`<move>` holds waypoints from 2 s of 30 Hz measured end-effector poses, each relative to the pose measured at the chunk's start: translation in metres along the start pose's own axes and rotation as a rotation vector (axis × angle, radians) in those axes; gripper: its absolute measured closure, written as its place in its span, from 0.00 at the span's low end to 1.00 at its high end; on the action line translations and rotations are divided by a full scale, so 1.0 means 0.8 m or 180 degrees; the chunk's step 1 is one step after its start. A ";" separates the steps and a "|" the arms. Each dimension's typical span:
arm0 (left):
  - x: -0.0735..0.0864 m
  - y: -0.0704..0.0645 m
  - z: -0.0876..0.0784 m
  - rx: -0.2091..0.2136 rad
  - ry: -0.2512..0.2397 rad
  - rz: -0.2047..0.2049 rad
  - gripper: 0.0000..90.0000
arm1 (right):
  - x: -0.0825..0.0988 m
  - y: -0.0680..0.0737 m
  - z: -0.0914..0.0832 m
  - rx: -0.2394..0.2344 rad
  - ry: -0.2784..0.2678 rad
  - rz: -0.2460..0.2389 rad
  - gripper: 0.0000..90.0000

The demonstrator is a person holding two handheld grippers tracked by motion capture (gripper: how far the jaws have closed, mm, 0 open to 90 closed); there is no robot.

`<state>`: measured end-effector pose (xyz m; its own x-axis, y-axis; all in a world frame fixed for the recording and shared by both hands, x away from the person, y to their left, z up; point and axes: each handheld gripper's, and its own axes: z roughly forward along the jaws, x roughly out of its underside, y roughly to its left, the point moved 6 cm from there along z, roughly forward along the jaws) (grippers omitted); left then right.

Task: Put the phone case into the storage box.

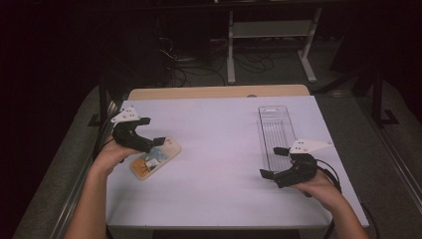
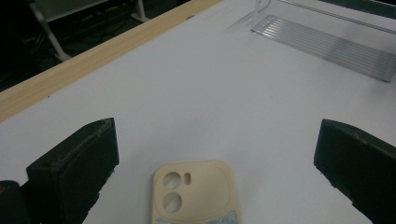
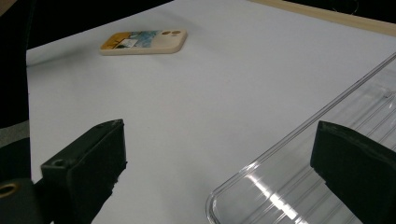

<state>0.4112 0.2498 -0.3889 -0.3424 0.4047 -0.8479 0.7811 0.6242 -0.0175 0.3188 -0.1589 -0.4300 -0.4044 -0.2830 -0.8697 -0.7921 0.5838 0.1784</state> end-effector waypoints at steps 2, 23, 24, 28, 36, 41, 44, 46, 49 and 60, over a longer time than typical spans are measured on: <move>0.001 0.004 -0.002 -0.0034 0.0010 -0.0019 0.00 | 0.000 0.000 0.000 0.0004 0.0001 0.0000 0.03; 0.013 0.035 -0.033 -0.0084 -0.0045 -0.0151 0.00 | 0.000 -0.001 0.000 -0.0012 -0.0007 -0.0003 0.03; 0.013 0.036 -0.034 -0.0079 -0.0026 -0.0141 0.00 | 0.000 -0.001 -0.001 -0.0011 -0.0008 0.0002 0.03; 0.013 0.036 -0.036 -0.0063 -0.0034 -0.0140 0.00 | 0.000 -0.001 -0.001 -0.0012 -0.0008 0.0004 0.03; 0.019 0.036 -0.038 -0.0049 0.0075 -0.0079 0.00 | 0.000 0.000 -0.001 -0.0013 -0.0007 -0.0001 0.03; 0.022 0.035 -0.037 -0.0050 0.0139 -0.0064 0.00 | 0.000 0.000 -0.001 -0.0014 -0.0008 0.0001 0.03; 0.026 0.035 -0.036 -0.0064 0.0221 -0.0045 0.00 | 0.000 0.000 -0.001 -0.0017 -0.0003 0.0003 0.03; 0.029 0.036 -0.036 -0.0073 0.0287 -0.0010 0.00 | 0.000 0.000 -0.001 -0.0015 -0.0004 -0.0002 0.03; 0.032 0.035 -0.035 -0.0081 0.0351 -0.0007 0.00 | 0.000 0.000 -0.001 -0.0010 0.0004 -0.0006 0.03; 0.041 0.029 -0.029 -0.0068 0.0529 -0.0019 0.00 | 0.001 0.000 -0.001 -0.0001 0.0007 -0.0014 0.03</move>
<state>0.4060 0.2934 -0.4047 -0.4301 0.5048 -0.7485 0.7681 0.6403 -0.0095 0.3184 -0.1596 -0.4301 -0.4020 -0.2872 -0.8694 -0.7939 0.5824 0.1748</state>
